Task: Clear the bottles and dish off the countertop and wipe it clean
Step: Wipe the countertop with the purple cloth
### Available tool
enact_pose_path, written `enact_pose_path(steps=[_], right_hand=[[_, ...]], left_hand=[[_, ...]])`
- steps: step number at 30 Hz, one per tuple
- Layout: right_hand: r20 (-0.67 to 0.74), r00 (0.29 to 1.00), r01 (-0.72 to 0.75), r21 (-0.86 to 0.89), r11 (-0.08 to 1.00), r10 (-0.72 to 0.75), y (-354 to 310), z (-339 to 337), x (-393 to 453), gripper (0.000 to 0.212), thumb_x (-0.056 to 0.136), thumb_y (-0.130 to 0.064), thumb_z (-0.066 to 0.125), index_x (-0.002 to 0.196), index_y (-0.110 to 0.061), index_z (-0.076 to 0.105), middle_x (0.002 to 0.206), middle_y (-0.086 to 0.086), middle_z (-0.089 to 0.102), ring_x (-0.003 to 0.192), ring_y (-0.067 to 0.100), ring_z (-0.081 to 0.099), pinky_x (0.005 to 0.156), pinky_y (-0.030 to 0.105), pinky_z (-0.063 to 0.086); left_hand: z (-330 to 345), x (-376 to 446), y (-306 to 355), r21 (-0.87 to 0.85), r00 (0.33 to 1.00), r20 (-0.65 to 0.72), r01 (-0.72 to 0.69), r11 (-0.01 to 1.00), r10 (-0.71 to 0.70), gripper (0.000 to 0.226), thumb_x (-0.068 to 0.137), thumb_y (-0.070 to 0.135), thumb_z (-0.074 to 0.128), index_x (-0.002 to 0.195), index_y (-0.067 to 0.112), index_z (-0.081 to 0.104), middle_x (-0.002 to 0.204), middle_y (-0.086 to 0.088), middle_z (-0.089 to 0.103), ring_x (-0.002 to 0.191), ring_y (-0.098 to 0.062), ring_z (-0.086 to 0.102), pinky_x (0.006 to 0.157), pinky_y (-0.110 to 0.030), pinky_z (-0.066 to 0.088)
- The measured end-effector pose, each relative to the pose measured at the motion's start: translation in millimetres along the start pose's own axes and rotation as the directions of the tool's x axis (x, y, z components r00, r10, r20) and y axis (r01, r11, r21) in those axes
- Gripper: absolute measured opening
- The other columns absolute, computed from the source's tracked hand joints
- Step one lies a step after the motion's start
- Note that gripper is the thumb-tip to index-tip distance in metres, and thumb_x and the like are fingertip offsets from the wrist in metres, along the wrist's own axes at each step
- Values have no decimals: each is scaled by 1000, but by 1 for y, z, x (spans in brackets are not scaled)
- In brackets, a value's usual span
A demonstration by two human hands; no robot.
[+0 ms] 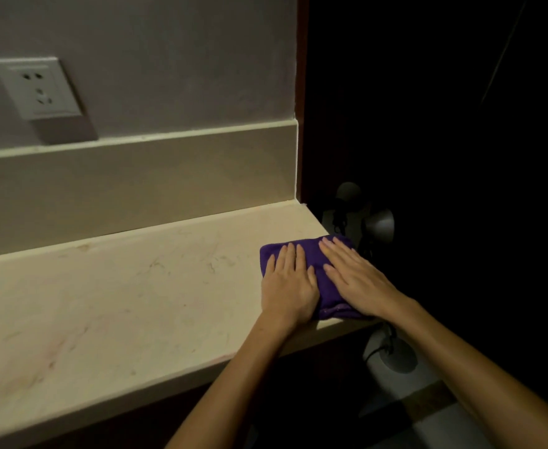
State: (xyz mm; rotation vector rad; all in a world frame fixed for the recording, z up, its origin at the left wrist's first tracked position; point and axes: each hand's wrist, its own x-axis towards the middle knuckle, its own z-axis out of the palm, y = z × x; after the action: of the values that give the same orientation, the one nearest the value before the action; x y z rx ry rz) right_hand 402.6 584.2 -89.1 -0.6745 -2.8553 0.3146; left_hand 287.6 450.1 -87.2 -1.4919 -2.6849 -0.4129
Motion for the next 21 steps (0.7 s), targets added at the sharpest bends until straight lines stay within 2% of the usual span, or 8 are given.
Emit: enact_pose_path(steps=[3, 10, 15, 21], right_hand=[[10, 1000, 28, 14, 1000, -28, -2, 0, -14, 58, 111, -43, 21, 165, -28, 10, 172, -14, 6, 156, -2, -2, 129, 29, 1], [33, 998, 42, 45, 998, -44, -2, -5, -18, 56, 111, -43, 21, 165, -29, 13, 172, -15, 10, 156, -3, 1, 130, 33, 5], [41, 999, 34, 43, 998, -36, -1, -6, -14, 56, 111, -43, 22, 165, -30, 13, 172, -15, 11, 156, -3, 2, 130, 32, 6], [22, 999, -28, 9, 1000, 28, -14, -9, -17, 56, 111, -43, 23, 165, -28, 16, 172, -12, 13, 157, 2, 5, 124, 26, 1]], left_hand=[[2, -17, 1, -8, 1000, -12, -6, 1000, 6, 68, 106, 44, 10, 165, 11, 17, 173, -9, 17, 160, -22, 13, 131, -42, 9], [0, -22, -4, -35, 999, -9, -45, 998, 45, 81, 97, 50, -4, 165, 12, 17, 173, -8, 18, 160, -21, 14, 131, -42, 9], [4, -9, -2, -33, 1000, -2, 1, 999, -1, 66, 108, 44, 17, 165, 11, 20, 172, -11, 20, 160, -24, 17, 130, -42, 10], [-5, -12, -8, -85, 999, 31, -39, 996, 42, 62, 110, 44, 19, 164, 15, 23, 172, -7, 22, 160, -21, 16, 131, -41, 10]])
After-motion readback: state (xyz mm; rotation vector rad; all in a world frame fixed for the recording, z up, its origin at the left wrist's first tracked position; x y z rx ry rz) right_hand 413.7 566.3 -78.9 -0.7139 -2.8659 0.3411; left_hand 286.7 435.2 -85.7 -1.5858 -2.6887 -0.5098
